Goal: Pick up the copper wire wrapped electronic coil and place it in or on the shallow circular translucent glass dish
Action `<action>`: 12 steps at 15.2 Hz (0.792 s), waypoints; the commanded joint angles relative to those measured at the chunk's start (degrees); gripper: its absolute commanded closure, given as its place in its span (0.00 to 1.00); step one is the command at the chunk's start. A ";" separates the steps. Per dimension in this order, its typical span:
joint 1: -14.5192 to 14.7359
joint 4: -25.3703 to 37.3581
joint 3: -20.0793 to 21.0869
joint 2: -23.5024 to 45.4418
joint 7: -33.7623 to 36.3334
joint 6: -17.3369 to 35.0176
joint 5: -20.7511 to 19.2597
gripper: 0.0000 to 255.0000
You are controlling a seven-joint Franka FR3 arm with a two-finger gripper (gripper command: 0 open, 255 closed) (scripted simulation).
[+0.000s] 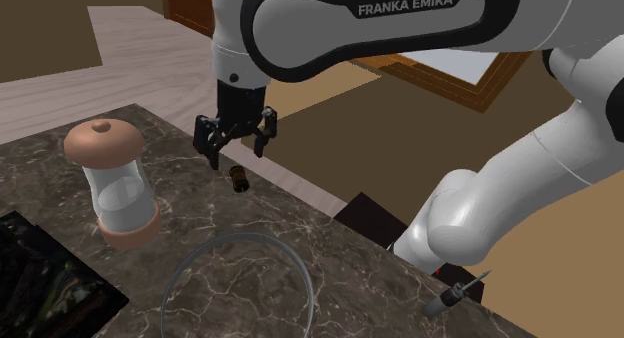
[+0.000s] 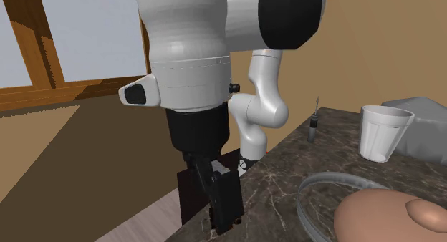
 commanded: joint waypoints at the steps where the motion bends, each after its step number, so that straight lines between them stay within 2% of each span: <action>1: 0.08 -1.10 0.24 0.40 0.15 1.53 0.03 0.00; 5: 0.20 -3.26 0.60 1.08 0.24 4.35 0.04 0.00; 12: 0.19 -3.23 0.60 1.10 0.25 4.35 0.03 0.00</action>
